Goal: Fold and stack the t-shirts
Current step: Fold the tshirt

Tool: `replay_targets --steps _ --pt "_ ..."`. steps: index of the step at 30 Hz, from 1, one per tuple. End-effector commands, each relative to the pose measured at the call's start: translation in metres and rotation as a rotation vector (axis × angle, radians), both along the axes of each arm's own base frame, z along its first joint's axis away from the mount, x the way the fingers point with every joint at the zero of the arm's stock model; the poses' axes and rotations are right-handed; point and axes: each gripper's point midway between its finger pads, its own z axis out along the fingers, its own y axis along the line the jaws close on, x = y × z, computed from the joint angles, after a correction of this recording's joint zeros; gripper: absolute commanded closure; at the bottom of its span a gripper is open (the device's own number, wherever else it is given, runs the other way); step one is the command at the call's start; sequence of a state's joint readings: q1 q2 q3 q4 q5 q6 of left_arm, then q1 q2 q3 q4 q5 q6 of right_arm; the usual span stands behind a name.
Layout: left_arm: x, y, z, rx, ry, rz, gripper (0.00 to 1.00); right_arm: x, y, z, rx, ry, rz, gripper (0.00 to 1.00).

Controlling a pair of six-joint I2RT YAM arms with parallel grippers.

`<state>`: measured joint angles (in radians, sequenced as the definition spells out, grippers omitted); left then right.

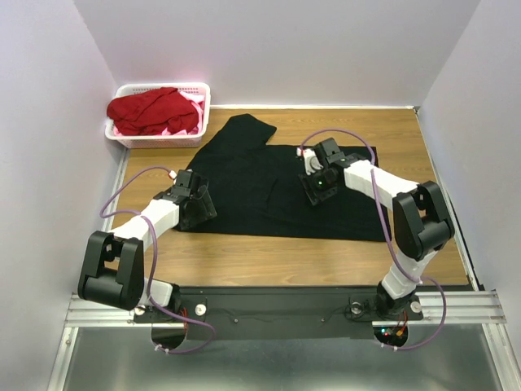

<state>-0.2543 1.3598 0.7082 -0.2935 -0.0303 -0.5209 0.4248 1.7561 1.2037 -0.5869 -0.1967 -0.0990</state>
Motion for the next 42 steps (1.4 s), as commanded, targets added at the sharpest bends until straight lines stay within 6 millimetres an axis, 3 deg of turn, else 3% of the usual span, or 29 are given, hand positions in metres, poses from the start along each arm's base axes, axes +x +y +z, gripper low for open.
replay_targets --steps 1,7,20,26,29,33,42 --pt "-0.003 0.002 -0.001 0.011 -0.003 -0.005 0.26 0.005 0.052 0.024 0.111 -0.045 0.150 0.52" --pt "-0.006 0.004 -0.003 0.024 0.006 -0.014 0.26 0.002 0.083 0.011 0.143 -0.001 0.235 0.56" --pt "-0.011 0.005 -0.008 0.028 0.018 -0.016 0.26 -0.002 0.099 -0.005 0.154 0.037 0.296 0.57" --pt "-0.011 0.006 -0.008 0.031 0.020 -0.014 0.26 0.001 0.099 -0.007 0.138 0.028 0.294 0.74" --pt "-0.012 0.007 -0.009 0.036 0.025 -0.010 0.27 0.009 0.099 -0.002 0.119 -0.002 0.286 0.88" --pt "-0.016 0.009 -0.013 0.042 0.043 -0.005 0.28 0.021 0.092 0.006 0.071 -0.059 0.260 0.99" --pt "-0.018 0.013 -0.015 0.043 0.051 0.002 0.28 0.026 0.082 0.007 0.024 -0.087 0.232 0.99"
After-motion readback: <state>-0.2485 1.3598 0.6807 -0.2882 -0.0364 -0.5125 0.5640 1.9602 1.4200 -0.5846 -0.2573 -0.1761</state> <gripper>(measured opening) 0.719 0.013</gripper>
